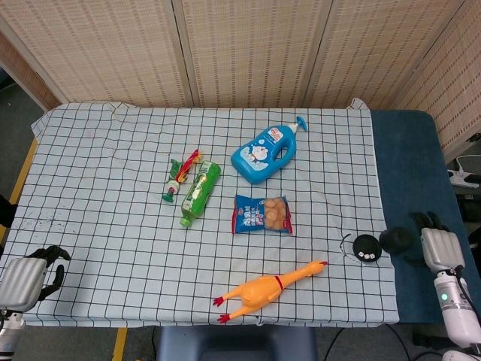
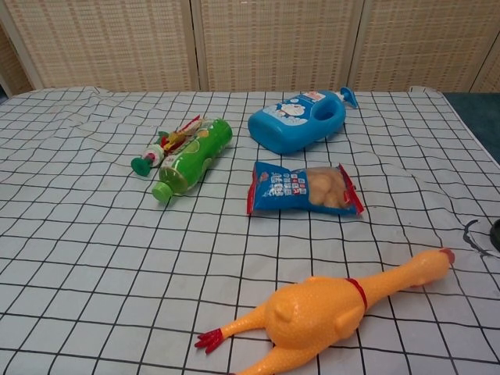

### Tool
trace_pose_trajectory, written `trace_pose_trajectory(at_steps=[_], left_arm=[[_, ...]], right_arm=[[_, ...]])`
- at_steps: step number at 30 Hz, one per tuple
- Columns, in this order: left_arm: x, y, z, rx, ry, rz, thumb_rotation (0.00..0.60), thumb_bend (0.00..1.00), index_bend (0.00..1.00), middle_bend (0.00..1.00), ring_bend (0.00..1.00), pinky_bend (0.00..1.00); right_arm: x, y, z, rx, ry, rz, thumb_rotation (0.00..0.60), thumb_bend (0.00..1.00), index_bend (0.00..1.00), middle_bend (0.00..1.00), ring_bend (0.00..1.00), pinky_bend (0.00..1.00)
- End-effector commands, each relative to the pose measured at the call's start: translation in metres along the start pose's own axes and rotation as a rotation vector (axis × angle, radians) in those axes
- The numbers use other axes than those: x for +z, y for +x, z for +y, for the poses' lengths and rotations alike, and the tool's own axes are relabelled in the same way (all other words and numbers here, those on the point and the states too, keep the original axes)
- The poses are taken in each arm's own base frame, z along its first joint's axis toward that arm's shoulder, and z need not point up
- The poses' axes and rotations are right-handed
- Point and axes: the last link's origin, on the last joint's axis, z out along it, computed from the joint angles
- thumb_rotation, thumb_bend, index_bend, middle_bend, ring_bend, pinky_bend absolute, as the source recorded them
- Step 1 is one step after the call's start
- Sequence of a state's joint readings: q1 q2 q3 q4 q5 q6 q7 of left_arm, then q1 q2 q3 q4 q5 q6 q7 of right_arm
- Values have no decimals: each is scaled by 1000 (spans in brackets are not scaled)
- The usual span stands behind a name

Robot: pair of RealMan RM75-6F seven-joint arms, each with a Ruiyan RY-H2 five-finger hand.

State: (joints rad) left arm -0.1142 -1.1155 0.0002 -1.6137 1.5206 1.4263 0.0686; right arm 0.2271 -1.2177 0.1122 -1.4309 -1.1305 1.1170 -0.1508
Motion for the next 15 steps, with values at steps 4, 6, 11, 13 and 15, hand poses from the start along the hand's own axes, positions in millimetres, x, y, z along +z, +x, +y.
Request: trace_pose_trajectory(at_steps=[4, 6, 11, 13, 15], left_arm=[[0, 0, 0, 1, -1, -3, 600, 602, 429, 389, 413, 657], [0, -1, 0, 1, -1, -4, 600, 602, 429, 389, 413, 657], [-1, -1, -2, -6, 9, -9, 600, 602, 429, 390, 413, 657], [-1, 0, -4, -9, 15, -5, 600, 602, 429, 390, 413, 657], [0, 1, -6, -8, 19, 3, 600, 602, 429, 391, 413, 657]], right_arm=[[-8, 7, -5, 18, 26, 35, 600, 55, 78, 76, 0, 247], [-10, 9, -7, 33, 37, 56, 600, 55, 78, 76, 0, 248], [-28, 18, -21, 49, 116, 171, 600, 55, 98, 76, 0, 146], [-41, 19, -26, 27, 154, 224, 600, 55, 117, 76, 0, 22], [-51, 21, -29, 3, 184, 264, 600, 55, 127, 76, 0, 0]])
